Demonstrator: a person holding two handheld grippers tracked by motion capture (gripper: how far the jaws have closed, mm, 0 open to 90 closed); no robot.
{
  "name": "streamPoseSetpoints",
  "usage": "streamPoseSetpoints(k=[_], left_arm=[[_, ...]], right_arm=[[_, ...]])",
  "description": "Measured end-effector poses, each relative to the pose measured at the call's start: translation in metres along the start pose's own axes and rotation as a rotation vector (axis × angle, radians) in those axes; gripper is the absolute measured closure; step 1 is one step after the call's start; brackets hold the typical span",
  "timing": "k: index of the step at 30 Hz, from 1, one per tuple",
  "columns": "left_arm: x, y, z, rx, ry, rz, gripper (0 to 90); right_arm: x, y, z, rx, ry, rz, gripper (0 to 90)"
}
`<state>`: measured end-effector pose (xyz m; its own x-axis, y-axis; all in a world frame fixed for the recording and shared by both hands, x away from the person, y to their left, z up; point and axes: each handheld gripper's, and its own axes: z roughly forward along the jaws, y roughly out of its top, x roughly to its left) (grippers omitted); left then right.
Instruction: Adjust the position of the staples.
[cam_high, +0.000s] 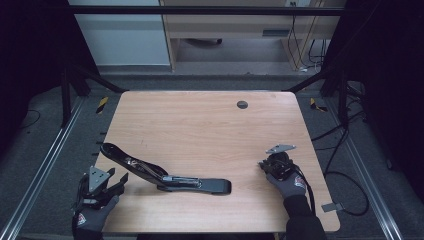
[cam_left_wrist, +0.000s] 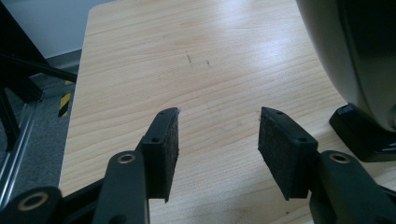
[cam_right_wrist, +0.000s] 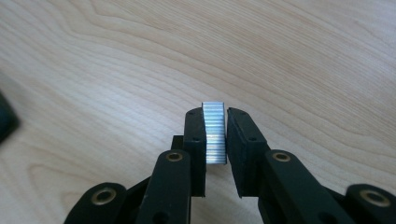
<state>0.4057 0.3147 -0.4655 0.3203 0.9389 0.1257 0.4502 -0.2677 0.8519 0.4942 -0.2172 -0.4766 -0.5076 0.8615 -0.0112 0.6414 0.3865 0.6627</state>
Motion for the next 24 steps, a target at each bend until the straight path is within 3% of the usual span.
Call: streamPoseSetpoints(k=[8,11,16,24], left_arm=[[-0.001,0.0,-0.001,-0.006,-0.009,0.003,46.4],[-0.001,0.0,-0.001,-0.007,-0.011,0.004,46.3],[-0.002,0.0,-0.001,-0.006,-0.014,0.009,46.2],[-0.002,0.0,-0.002,-0.005,-0.016,0.01,46.1]], right_arm=[[0.02,-0.016,-0.024,-0.01,0.027,-0.062,78.4],[0.028,-0.026,-0.031,-0.008,0.052,-0.058,78.4],[0.034,-0.036,-0.038,-0.004,0.052,-0.061,78.3],[0.041,-0.045,-0.036,0.031,0.068,-0.06,78.3]])
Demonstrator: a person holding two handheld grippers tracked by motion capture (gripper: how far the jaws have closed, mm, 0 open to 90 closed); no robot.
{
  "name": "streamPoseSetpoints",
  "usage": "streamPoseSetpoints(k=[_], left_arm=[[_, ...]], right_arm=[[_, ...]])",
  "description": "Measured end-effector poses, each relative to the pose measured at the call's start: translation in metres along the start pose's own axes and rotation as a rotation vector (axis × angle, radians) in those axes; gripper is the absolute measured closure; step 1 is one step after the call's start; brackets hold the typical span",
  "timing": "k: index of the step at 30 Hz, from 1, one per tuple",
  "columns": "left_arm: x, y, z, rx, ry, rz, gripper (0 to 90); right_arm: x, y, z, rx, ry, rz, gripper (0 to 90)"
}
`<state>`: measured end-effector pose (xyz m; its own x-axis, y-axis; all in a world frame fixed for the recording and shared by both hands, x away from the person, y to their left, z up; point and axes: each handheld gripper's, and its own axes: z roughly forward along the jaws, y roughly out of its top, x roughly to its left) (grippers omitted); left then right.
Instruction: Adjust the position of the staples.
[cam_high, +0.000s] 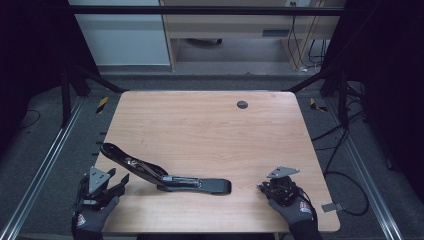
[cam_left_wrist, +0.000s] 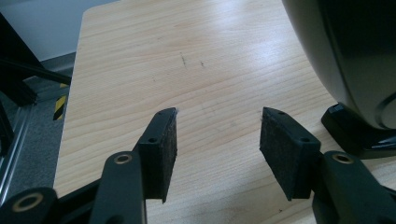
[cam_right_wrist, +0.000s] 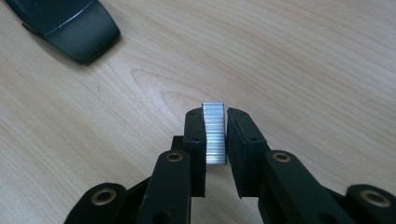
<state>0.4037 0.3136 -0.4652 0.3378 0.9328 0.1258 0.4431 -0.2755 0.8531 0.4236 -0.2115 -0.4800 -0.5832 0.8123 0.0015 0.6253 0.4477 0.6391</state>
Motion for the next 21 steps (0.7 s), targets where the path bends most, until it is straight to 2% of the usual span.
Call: streamPoseSetpoints(k=[3,13,16,21], left_arm=[[-0.0004,-0.0001,0.0005,0.003,-0.003,-0.001,46.1],[0.0001,-0.0005,0.0006,0.005,-0.003,-0.004,45.8],[0.0001,-0.0005,0.0006,0.005,-0.003,-0.005,45.7],[0.0007,-0.0007,0.0009,0.006,-0.004,-0.005,45.5]], right_arm=[[0.0028,-0.0015,0.0017,0.009,0.0,-0.02,78.3],[0.0034,-0.0024,0.0045,0.029,0.003,-0.019,77.9],[0.0038,-0.0019,0.0039,0.038,0.003,-0.012,73.8],[0.0019,0.0038,-0.0038,0.017,-0.011,-0.006,70.2]])
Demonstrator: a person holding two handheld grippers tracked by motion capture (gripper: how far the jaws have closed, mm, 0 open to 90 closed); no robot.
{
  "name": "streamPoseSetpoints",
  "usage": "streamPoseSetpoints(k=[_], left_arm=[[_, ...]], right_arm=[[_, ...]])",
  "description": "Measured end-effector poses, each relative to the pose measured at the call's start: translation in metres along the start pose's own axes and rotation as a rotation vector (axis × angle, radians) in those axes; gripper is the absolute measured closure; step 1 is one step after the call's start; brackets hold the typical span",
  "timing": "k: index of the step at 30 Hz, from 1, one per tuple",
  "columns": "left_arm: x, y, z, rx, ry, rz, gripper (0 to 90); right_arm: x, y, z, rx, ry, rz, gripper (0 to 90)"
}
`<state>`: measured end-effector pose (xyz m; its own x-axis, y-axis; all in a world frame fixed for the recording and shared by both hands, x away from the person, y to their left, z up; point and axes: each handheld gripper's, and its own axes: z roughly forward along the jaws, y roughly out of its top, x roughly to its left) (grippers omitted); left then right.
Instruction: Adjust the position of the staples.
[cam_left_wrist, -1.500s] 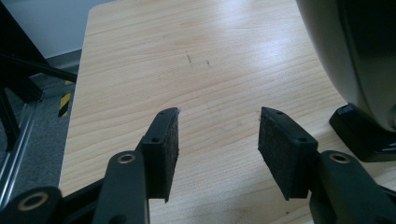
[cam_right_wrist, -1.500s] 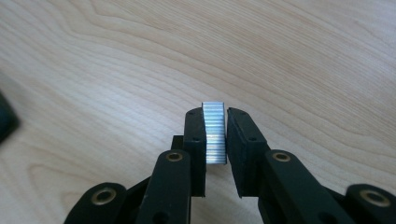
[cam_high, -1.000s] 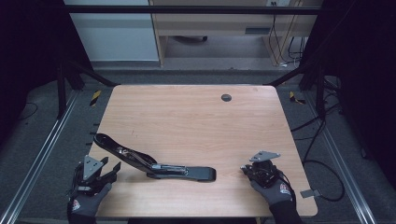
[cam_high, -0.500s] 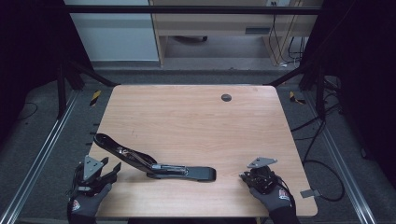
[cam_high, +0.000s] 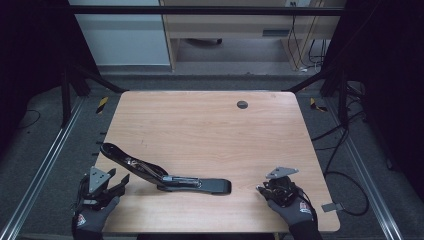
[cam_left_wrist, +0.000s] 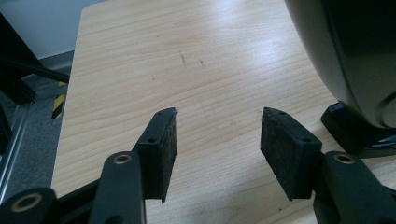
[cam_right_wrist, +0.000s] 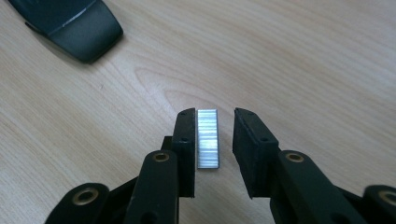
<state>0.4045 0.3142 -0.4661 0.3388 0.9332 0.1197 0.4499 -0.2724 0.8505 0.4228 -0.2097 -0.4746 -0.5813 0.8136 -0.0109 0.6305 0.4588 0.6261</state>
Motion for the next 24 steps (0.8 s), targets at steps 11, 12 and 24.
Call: streamPoseSetpoints(k=[11,12,24], left_arm=[[0.0,0.0,0.001,0.002,0.0,0.0,45.6],[0.0,0.0,0.001,0.002,0.0,-0.001,45.7],[0.0,0.0,0.001,0.001,-0.001,-0.003,45.7]], right_arm=[[0.0,0.019,-0.002,0.017,-0.007,0.002,71.4],[0.001,0.019,-0.001,0.022,-0.003,0.0,71.7],[0.002,0.014,0.009,0.09,0.012,0.002,75.2]])
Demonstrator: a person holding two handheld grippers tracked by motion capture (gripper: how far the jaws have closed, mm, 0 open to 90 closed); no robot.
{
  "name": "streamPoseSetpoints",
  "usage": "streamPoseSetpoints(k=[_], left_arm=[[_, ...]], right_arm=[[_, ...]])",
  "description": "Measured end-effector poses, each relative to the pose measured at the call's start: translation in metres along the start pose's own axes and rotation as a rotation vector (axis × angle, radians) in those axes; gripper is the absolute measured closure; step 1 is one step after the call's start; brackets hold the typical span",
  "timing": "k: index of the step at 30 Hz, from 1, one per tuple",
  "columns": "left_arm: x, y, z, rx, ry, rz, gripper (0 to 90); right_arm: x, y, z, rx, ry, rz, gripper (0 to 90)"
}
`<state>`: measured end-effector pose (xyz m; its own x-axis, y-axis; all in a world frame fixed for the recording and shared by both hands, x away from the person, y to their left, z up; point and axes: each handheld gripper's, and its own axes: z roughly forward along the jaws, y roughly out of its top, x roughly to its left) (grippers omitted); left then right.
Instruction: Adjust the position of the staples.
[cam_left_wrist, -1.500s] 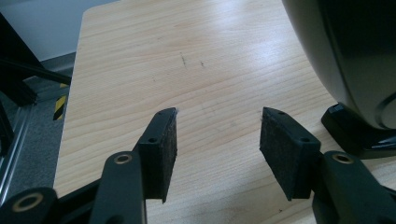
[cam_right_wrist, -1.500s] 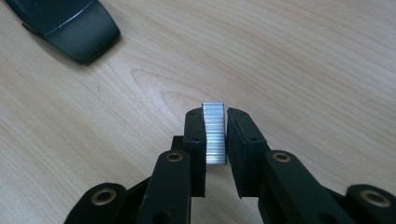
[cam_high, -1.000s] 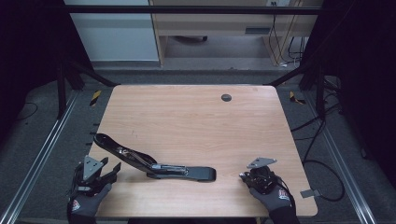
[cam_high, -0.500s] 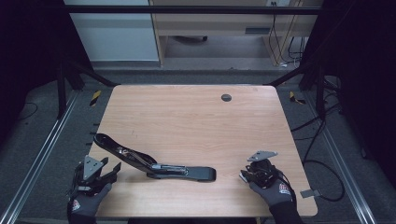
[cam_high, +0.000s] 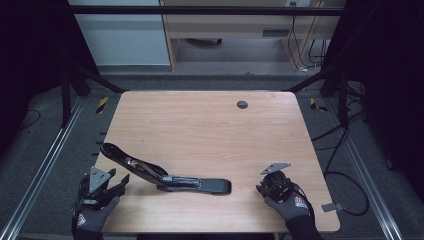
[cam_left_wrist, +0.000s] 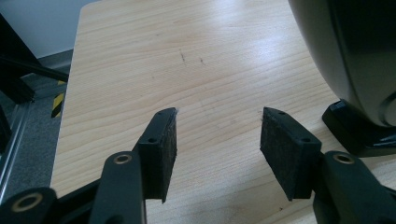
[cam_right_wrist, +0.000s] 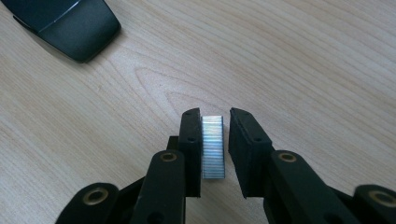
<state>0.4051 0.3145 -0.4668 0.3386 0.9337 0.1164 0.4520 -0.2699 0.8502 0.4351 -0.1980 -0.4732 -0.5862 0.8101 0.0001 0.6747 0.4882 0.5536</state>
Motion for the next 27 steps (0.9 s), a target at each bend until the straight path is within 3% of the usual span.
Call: streamPoseSetpoints(k=[17,27], left_arm=[[0.0,0.0,0.0,0.001,0.001,0.003,45.8],[0.001,0.0,0.0,0.002,-0.002,0.001,45.8]], right_arm=[[0.0,0.0,0.003,0.028,0.012,0.014,78.3],[-0.002,0.005,-0.011,-0.044,0.028,-0.013,78.4]])
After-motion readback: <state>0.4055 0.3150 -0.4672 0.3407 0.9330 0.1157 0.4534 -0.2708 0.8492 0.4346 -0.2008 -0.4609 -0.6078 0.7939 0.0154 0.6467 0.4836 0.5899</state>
